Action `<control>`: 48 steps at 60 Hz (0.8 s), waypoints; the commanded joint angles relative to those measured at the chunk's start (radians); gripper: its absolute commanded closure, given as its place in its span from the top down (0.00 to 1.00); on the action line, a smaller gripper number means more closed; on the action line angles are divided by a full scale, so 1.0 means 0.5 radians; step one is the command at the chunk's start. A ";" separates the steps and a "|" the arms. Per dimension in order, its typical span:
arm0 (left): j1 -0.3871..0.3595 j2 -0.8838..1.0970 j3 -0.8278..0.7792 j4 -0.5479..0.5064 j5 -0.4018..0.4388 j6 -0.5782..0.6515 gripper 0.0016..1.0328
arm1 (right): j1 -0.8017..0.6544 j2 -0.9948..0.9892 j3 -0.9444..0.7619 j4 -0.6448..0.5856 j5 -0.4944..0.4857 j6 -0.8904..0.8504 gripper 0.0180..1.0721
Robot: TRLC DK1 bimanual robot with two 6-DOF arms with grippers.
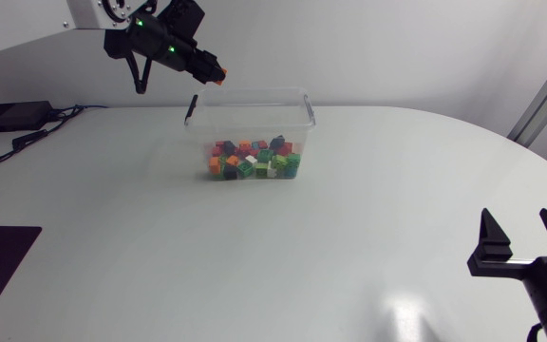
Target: Place the duplo bricks in the container
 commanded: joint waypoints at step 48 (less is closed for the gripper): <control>0.336 -0.696 -0.588 0.357 -0.378 0.003 0.96 | 0.019 -0.009 -0.035 -0.007 0.019 0.047 0.95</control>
